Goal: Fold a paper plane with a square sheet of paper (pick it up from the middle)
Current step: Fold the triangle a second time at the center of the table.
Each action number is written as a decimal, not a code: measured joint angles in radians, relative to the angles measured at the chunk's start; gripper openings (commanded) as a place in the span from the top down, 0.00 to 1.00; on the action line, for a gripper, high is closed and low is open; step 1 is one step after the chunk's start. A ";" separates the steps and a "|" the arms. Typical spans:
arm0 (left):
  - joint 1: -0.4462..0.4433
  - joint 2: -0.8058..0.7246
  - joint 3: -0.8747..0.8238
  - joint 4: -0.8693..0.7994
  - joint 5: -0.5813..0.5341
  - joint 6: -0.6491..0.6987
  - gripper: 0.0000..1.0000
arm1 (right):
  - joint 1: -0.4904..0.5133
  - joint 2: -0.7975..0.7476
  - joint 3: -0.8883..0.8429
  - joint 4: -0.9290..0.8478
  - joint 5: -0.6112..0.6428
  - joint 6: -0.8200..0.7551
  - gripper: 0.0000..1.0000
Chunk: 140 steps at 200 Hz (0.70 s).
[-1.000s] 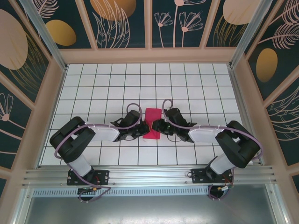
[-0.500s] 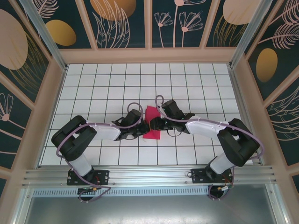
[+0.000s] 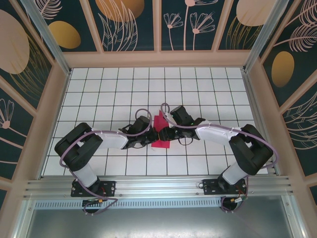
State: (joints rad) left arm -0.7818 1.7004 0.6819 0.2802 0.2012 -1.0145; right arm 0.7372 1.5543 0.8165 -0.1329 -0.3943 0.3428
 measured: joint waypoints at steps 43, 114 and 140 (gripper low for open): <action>0.000 0.019 0.005 0.004 0.001 0.003 0.96 | 0.031 -0.008 -0.001 0.001 0.064 -0.031 0.51; 0.000 0.019 0.005 0.008 0.001 0.003 0.96 | 0.101 -0.125 -0.132 0.144 0.192 -0.084 0.49; 0.000 0.019 0.005 0.008 0.001 0.003 0.96 | 0.121 -0.178 -0.198 0.222 0.205 -0.116 0.51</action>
State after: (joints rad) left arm -0.7818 1.7199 0.6868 0.2882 0.2024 -1.0119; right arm 0.8581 1.3766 0.6186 0.0891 -0.1890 0.2268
